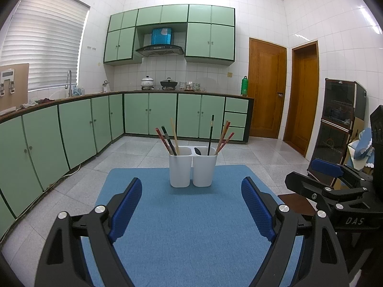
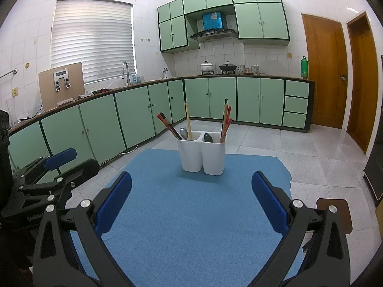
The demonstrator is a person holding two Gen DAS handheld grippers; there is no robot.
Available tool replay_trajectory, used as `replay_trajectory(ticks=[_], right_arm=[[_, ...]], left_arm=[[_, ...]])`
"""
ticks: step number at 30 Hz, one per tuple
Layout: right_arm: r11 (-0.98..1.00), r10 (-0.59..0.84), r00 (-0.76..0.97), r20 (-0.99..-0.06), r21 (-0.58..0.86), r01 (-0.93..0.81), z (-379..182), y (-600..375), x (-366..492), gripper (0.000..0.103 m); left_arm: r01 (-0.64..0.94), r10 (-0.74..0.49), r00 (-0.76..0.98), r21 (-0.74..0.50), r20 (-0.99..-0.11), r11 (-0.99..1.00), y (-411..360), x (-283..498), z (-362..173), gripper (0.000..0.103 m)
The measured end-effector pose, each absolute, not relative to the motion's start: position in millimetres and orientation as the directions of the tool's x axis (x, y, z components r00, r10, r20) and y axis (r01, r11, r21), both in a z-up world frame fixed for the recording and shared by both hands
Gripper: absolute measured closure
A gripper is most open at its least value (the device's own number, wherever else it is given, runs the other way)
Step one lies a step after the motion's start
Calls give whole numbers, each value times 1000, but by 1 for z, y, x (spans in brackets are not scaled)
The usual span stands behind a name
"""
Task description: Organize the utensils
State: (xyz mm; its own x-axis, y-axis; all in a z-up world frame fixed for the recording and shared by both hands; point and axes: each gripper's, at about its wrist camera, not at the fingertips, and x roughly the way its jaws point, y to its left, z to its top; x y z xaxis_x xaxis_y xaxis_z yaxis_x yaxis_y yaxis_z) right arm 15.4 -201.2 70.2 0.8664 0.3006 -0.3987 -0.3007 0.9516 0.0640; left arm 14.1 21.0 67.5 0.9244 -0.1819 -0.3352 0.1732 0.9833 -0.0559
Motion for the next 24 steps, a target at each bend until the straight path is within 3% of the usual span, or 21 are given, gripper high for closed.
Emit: replay_trajectory(ticks=[24], right_arm=[[952, 300, 863, -407, 67, -299, 65, -196, 16, 6]], left_arm=[[171, -181, 923, -61, -340, 983, 19, 15, 67, 20]])
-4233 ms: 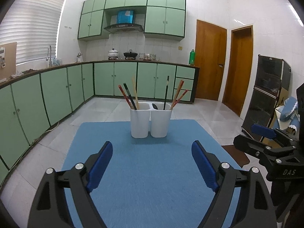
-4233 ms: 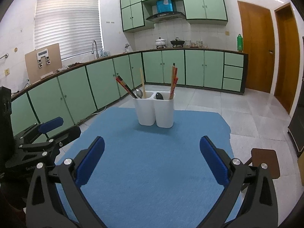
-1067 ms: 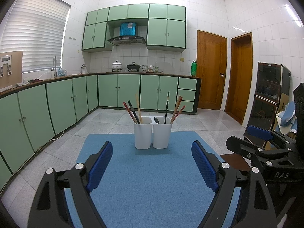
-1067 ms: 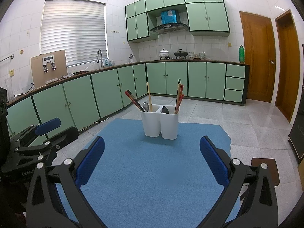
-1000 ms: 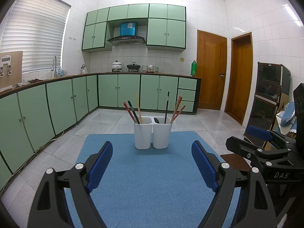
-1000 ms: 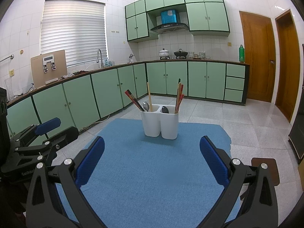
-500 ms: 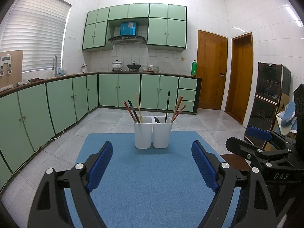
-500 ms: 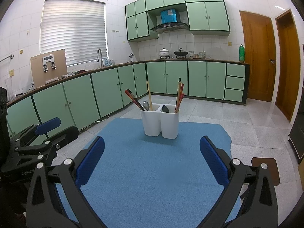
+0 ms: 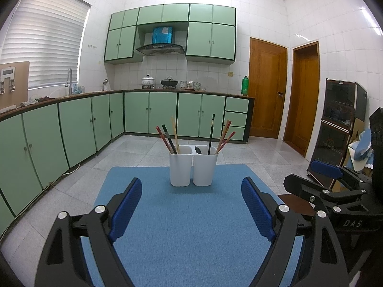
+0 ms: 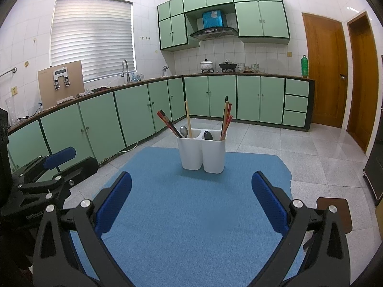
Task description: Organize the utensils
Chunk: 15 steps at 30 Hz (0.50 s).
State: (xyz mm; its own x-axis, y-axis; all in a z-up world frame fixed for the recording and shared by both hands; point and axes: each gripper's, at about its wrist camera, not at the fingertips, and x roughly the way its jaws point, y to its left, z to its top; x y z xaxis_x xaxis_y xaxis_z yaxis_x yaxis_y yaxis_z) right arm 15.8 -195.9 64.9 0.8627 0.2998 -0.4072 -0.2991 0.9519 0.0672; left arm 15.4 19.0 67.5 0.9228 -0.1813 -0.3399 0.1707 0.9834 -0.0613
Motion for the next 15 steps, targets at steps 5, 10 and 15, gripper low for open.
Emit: replay_trajectory(ticks=[5, 10, 15], right_arm=[[952, 299, 861, -412, 71, -296, 63, -198, 20, 6], [953, 298, 861, -412, 72, -296, 63, -198, 19, 6], [953, 298, 860, -414, 73, -295, 63, -198, 18, 6]], left_arm=[[165, -176, 923, -61, -342, 984, 19, 15, 66, 20], [161, -172, 922, -61, -347, 985, 18, 17, 68, 20], [156, -168, 921, -63, -351, 986, 18, 18, 67, 20]])
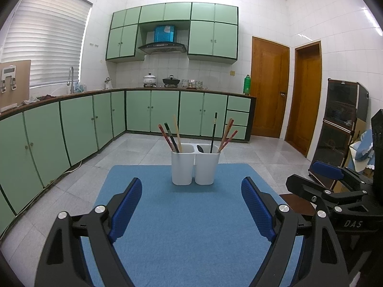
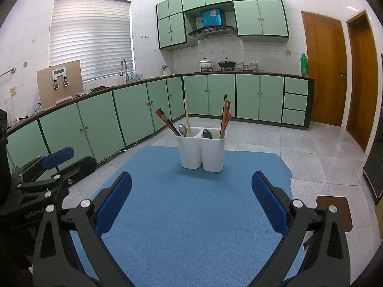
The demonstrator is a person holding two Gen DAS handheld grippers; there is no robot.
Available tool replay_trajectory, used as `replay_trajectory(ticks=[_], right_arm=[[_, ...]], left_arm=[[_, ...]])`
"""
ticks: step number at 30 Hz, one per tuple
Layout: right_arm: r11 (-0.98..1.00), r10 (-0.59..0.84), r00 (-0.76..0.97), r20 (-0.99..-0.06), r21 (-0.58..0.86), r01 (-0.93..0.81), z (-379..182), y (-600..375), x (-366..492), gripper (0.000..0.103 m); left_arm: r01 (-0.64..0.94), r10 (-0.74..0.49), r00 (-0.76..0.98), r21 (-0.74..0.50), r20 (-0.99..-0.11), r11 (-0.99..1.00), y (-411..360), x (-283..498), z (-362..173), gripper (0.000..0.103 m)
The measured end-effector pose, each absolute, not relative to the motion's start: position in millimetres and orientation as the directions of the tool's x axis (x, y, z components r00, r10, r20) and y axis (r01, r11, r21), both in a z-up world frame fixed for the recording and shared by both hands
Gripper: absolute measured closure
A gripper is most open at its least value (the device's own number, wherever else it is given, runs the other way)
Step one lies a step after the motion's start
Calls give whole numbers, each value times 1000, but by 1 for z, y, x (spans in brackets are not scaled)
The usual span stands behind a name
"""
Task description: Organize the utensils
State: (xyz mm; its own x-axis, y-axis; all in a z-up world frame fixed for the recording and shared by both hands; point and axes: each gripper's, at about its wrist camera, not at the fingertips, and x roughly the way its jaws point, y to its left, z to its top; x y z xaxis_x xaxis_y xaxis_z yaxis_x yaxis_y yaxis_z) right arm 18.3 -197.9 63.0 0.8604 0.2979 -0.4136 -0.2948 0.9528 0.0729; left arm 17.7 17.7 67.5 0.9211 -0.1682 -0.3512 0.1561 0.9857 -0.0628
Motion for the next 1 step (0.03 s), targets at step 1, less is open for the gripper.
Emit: replay_trajectory(ticks=[1], right_arm=[[953, 298, 860, -414, 73, -295, 63, -200, 19, 6]], left_arm=[[155, -168, 921, -63, -352, 986, 18, 18, 68, 20]])
